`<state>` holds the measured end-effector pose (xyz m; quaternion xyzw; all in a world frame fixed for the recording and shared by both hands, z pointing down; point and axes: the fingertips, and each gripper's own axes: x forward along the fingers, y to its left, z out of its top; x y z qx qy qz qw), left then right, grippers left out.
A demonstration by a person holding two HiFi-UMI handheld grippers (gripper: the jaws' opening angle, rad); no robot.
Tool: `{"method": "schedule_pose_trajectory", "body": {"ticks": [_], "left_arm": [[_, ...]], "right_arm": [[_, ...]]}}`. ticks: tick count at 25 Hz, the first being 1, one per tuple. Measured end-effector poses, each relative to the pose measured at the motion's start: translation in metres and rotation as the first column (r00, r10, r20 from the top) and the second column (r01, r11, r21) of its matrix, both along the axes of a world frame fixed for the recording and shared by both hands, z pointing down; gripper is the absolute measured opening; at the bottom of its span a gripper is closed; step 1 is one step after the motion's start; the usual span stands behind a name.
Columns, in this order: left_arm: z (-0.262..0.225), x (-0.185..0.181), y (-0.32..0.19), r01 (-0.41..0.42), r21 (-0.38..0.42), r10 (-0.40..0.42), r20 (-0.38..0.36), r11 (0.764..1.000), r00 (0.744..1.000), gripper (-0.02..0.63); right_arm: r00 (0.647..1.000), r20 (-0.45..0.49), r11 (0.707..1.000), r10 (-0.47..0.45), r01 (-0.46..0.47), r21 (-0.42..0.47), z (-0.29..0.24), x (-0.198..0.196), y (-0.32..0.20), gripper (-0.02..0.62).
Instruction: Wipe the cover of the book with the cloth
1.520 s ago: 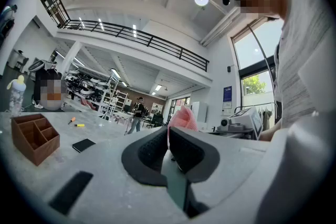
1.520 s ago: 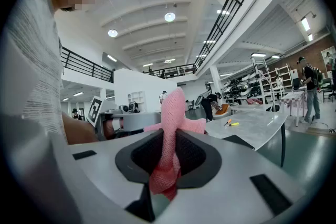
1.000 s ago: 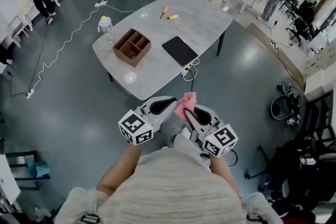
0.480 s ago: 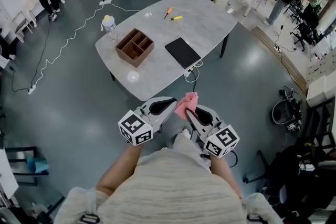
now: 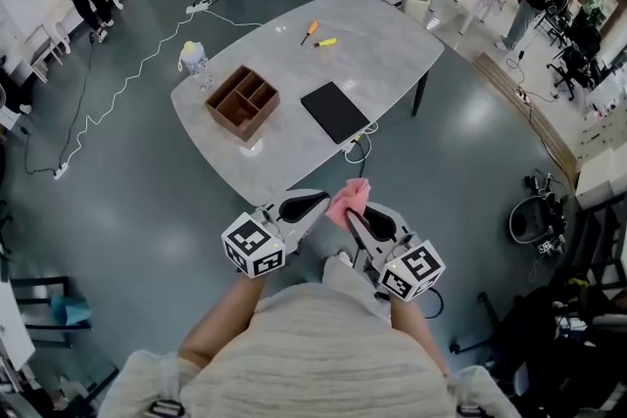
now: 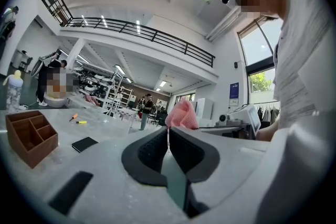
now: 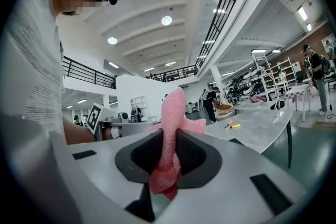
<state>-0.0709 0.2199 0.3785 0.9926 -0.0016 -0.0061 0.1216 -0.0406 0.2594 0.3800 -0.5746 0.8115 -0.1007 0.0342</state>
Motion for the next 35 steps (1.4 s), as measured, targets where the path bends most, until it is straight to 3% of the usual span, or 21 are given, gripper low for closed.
{"method": "schedule_pose_trajectory", "body": {"ticks": [13, 24, 35], "left_arm": [[-0.002, 0.083, -0.058, 0.065, 0.002, -0.065, 0.049, 0.998, 0.997, 0.020], [0.016, 0.104, -0.114, 0.108, -0.034, -0.106, 0.062, 0.994, 0.992, 0.021], [0.006, 0.124, -0.214, 0.067, -0.001, -0.067, 0.025, 0.998, 0.997, 0.021]], "right_arm": [[0.999, 0.018, 0.999, -0.049, 0.049, 0.016, -0.012, 0.099, -0.064, 0.066], [0.996, 0.042, 0.997, -0.079, 0.080, -0.015, 0.006, 0.125, -0.127, 0.066], [1.000, -0.007, 0.999, -0.028, 0.028, -0.037, -0.004, 0.148, -0.225, 0.067]]}}
